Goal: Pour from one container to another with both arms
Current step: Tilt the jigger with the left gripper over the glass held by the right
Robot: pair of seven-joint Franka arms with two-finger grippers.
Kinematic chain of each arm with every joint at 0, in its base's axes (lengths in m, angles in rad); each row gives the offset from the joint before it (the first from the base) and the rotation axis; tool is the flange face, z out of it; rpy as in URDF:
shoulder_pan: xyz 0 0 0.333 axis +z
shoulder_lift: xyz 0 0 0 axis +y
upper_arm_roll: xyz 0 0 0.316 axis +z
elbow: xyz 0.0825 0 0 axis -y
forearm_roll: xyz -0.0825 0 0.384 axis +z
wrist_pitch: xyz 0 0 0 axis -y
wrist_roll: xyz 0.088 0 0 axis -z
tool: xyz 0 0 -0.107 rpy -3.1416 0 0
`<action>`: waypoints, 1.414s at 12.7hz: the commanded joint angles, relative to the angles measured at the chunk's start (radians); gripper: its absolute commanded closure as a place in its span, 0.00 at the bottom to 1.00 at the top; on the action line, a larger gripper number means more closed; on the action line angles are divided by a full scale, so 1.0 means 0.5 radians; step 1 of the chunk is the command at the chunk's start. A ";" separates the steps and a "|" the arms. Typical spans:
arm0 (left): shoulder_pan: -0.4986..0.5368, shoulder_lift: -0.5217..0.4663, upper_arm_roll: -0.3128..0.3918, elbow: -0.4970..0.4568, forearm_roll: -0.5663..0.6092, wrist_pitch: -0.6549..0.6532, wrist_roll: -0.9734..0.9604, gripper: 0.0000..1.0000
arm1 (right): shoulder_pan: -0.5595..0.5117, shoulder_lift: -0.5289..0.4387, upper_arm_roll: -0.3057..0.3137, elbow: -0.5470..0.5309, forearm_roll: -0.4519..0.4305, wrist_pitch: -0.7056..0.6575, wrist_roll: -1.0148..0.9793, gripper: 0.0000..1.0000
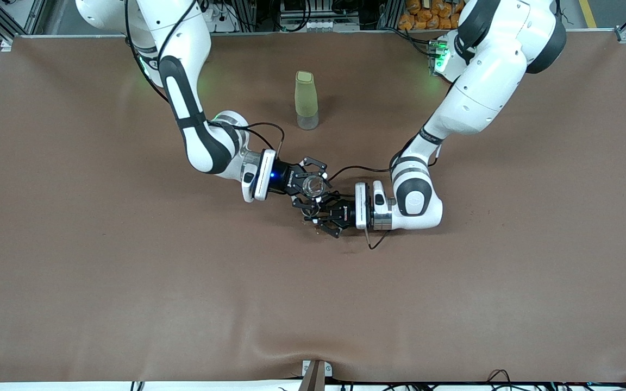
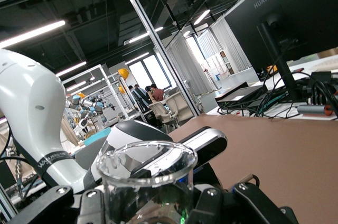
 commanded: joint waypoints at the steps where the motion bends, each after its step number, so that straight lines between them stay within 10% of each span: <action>1: 0.007 0.013 -0.005 0.024 -0.061 0.012 -0.008 1.00 | 0.010 -0.062 -0.004 -0.035 0.034 0.014 0.202 1.00; 18: 0.044 -0.008 -0.002 -0.016 -0.024 0.012 -0.032 1.00 | 0.010 -0.108 0.042 -0.044 -0.036 -0.005 1.227 1.00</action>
